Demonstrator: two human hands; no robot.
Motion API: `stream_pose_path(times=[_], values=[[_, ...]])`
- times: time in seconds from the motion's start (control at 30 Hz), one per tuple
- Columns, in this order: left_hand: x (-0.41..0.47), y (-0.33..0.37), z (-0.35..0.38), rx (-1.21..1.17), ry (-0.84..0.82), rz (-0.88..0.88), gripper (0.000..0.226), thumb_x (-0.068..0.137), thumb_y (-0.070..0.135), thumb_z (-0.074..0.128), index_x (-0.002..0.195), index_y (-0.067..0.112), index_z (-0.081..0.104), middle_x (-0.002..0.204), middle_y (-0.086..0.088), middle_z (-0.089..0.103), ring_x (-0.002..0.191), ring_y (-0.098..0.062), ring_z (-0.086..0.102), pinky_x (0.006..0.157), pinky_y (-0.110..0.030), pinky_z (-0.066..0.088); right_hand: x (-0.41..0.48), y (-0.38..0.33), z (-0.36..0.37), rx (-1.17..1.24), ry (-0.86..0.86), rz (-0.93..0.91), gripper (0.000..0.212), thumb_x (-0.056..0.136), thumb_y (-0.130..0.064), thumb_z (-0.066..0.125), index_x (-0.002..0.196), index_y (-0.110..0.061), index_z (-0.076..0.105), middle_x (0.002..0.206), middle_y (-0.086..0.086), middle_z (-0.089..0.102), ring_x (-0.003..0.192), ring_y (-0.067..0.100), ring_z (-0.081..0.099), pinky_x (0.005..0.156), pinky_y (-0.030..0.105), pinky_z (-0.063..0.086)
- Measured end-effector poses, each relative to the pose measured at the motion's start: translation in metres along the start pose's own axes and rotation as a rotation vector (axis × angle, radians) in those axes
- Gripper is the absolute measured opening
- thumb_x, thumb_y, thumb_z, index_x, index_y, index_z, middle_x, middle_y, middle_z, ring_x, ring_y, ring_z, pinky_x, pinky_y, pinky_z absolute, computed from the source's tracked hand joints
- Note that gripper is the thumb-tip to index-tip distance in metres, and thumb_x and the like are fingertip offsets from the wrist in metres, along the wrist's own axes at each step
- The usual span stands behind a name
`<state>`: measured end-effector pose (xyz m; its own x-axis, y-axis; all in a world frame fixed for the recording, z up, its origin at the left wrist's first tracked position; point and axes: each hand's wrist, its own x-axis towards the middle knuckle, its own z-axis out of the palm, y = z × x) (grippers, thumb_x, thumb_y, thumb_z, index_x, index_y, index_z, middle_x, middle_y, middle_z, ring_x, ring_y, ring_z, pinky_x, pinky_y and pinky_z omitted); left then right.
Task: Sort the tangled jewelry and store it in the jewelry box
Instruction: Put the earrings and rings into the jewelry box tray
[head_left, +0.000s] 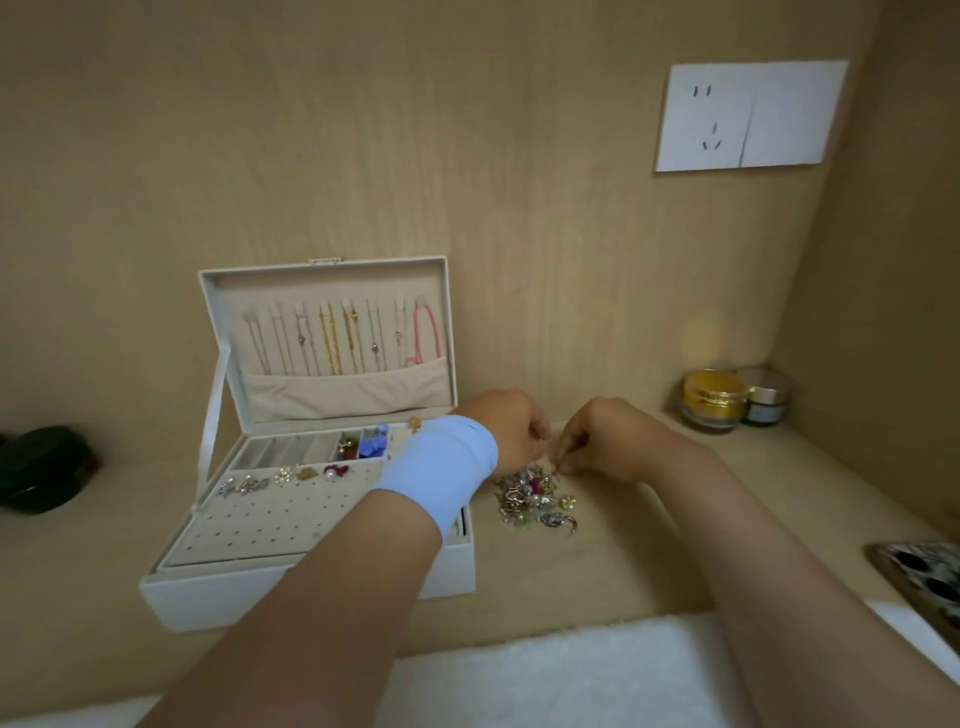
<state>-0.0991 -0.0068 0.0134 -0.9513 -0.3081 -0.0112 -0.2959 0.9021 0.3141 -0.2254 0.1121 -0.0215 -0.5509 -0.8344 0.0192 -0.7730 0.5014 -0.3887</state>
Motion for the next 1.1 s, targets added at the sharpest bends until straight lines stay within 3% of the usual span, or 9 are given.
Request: stream_pose_path(times=[0.13, 0.23, 0.37, 0.57, 0.67, 0.73, 0.87, 1.0, 1.1], values=[[0.007, -0.001, 0.008, -0.102, 0.035, -0.001, 0.025, 0.090, 0.016, 0.063, 0.112, 0.025, 0.071, 0.113, 0.002, 0.070, 0.105, -0.018, 0.064, 0.098, -0.033, 0.050, -0.001, 0.004, -0.003, 0.191, 0.057, 0.015, 0.007, 0.085, -0.015, 0.077, 0.080, -0.020, 0.076, 0.061, -0.016, 0.063, 0.055, -0.005, 0.054, 0.057, 0.014, 0.042], [0.009, -0.005, 0.008, -0.318, 0.121, -0.013, 0.024, 0.081, 0.018, 0.074, 0.103, 0.024, 0.068, 0.096, 0.001, 0.072, 0.091, -0.017, 0.067, 0.088, -0.033, 0.054, -0.002, -0.004, -0.010, 0.502, 0.143, 0.033, 0.004, 0.083, -0.004, 0.077, 0.083, -0.008, 0.074, 0.064, 0.003, 0.065, 0.044, 0.009, 0.049, 0.045, 0.021, 0.040], [0.004, -0.010, 0.004, -0.560, 0.290, -0.027, 0.014, 0.076, 0.017, 0.083, 0.085, 0.024, 0.075, 0.074, 0.007, 0.072, 0.074, -0.008, 0.065, 0.075, -0.022, 0.052, -0.007, -0.017, -0.020, 0.808, 0.237, 0.118, 0.028, 0.080, -0.012, 0.083, 0.102, -0.005, 0.068, 0.083, 0.014, 0.073, 0.039, 0.015, 0.051, 0.036, 0.018, 0.029], [-0.008, -0.021, 0.002, -0.631, 0.352, 0.023, 0.010, 0.075, 0.025, 0.085, 0.078, 0.022, 0.076, 0.065, 0.012, 0.067, 0.059, 0.003, 0.057, 0.067, -0.016, 0.045, -0.009, -0.029, -0.021, 0.888, 0.112, 0.113, 0.057, 0.089, -0.021, 0.075, 0.139, -0.007, 0.051, 0.091, 0.012, 0.078, 0.044, 0.014, 0.061, 0.037, 0.020, 0.027], [-0.013, -0.025, -0.002, -0.512, 0.376, 0.016, 0.008, 0.078, 0.023, 0.082, 0.078, 0.018, 0.076, 0.074, 0.006, 0.071, 0.066, 0.000, 0.059, 0.067, -0.013, 0.045, -0.006, -0.029, -0.013, 0.776, 0.097, 0.113, 0.046, 0.093, -0.019, 0.070, 0.134, -0.010, 0.052, 0.084, 0.007, 0.078, 0.042, 0.014, 0.058, 0.038, 0.020, 0.032], [-0.014, -0.024, -0.004, -0.384, 0.384, 0.008, 0.007, 0.082, 0.024, 0.078, 0.080, 0.019, 0.075, 0.075, 0.010, 0.068, 0.071, -0.002, 0.059, 0.067, -0.012, 0.043, -0.003, -0.024, -0.003, 0.588, 0.144, 0.076, 0.021, 0.093, -0.018, 0.071, 0.111, -0.009, 0.067, 0.076, 0.004, 0.077, 0.045, 0.016, 0.057, 0.048, 0.023, 0.047], [-0.014, -0.020, -0.006, -0.252, 0.374, -0.030, 0.013, 0.094, 0.026, 0.055, 0.083, 0.020, 0.062, 0.078, 0.003, 0.065, 0.077, -0.017, 0.061, 0.072, -0.027, 0.048, 0.001, -0.012, 0.010, 0.211, 0.106, 0.067, 0.011, 0.086, -0.025, 0.076, 0.095, -0.021, 0.081, 0.094, -0.007, 0.077, 0.087, 0.008, 0.069, 0.086, 0.024, 0.052], [-0.015, -0.013, -0.011, -0.267, 0.323, -0.063, 0.030, 0.094, 0.025, 0.037, 0.081, 0.009, 0.058, 0.083, -0.008, 0.066, 0.082, -0.026, 0.061, 0.082, -0.042, 0.051, 0.003, -0.014, 0.013, 0.214, 0.016, 0.045, 0.015, 0.080, -0.023, 0.082, 0.095, -0.025, 0.081, 0.081, -0.018, 0.072, 0.085, 0.000, 0.065, 0.085, 0.020, 0.049], [-0.016, -0.011, -0.011, -0.323, 0.302, -0.054, 0.032, 0.094, 0.022, 0.036, 0.079, 0.010, 0.062, 0.081, -0.004, 0.069, 0.081, -0.021, 0.063, 0.082, -0.035, 0.051, 0.005, -0.015, 0.016, 0.194, 0.035, 0.043, 0.008, 0.079, -0.023, 0.082, 0.084, -0.028, 0.081, 0.066, -0.024, 0.067, 0.077, -0.004, 0.064, 0.084, 0.023, 0.052]])
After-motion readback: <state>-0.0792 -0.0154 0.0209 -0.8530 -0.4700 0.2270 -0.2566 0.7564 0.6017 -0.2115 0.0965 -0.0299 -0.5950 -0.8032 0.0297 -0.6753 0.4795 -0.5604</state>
